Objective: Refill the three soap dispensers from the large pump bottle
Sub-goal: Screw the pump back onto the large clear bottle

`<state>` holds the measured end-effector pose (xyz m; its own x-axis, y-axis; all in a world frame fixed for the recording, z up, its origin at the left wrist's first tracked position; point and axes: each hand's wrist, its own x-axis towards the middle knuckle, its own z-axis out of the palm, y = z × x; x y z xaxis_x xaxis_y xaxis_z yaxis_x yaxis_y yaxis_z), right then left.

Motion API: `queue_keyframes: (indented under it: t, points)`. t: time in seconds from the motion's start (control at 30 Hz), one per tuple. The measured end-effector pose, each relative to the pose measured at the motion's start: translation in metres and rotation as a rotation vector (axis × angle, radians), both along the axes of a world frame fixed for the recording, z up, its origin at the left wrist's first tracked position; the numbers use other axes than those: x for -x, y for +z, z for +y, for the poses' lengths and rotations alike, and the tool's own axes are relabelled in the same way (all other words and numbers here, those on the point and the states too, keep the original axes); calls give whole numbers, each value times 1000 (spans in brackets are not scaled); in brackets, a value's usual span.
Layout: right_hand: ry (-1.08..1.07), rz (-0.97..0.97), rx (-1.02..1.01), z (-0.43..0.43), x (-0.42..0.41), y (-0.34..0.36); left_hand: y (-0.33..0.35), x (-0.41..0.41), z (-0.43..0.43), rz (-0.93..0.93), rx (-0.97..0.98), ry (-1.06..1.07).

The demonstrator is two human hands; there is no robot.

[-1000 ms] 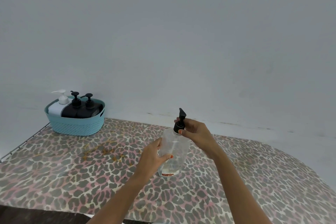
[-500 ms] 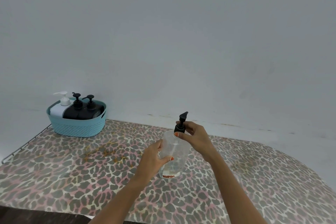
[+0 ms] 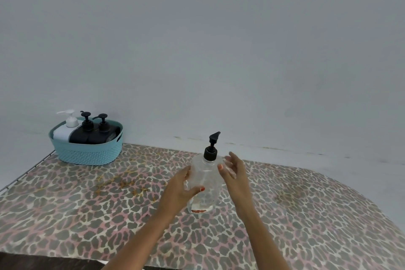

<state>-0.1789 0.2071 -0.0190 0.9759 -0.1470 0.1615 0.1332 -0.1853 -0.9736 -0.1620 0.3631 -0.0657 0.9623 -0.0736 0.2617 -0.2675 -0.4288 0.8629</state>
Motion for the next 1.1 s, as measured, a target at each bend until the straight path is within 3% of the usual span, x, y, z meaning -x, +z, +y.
queue_keyframes:
  t: [0.23,0.53,1.1]
  points:
    - [68,284,258,0,18,-75,-36,16,-2,208,-115,30]
    - [-53,214,191,-32,0,-83,-34,-10,-47,151,-46,-31]
    - [-360,103,248,-242,-98,-78,-25,-140,-273,174,-26,-238]
